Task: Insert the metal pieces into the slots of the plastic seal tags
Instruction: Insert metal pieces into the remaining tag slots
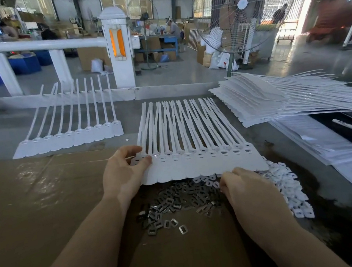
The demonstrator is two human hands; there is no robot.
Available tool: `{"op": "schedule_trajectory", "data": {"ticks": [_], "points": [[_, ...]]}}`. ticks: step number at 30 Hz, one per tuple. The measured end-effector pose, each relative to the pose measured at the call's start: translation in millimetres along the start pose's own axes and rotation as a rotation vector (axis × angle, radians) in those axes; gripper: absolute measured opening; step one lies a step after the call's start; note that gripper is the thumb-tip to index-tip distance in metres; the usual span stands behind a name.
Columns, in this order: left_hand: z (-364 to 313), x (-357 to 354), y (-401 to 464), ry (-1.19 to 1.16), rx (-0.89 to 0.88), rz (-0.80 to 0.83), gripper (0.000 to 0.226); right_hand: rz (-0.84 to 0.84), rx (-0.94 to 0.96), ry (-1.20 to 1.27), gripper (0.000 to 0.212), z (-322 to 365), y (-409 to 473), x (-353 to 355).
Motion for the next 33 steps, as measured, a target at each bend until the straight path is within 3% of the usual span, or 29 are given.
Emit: {"op": "schedule_trajectory", "data": {"ticks": [6, 10, 24, 33], "points": [[-0.1, -0.9, 0.1, -0.004, 0.012, 0.01, 0.024, -0.276, -0.111, 0.426, 0.013, -26.0, 11.3, 44.2], [-1.1, -0.4, -1.0, 0.0, 0.005, 0.006, 0.023, -0.281, -0.238, 0.562, 0.014, -55.8, 34.6, 44.8], [-1.5, 0.1, -0.8, 0.029, 0.012, 0.006, 0.024, -0.051, -0.286, 0.396, 0.016, -71.3, 78.0, 12.5], [-1.6, -0.1, -1.8, 0.023, 0.02, 0.007, 0.025, -0.079, -0.272, 0.366, 0.015, -72.6, 77.8, 16.6]]}}
Point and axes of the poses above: each hand's wrist, its own y-axis towards the middle knuckle, its own x-axis out of the back of the hand, z = x × y, the point moved 10 cm from there along y, towards the middle knuckle, and after that the axes turned 8 degrees about y, right-handed, at the moved point
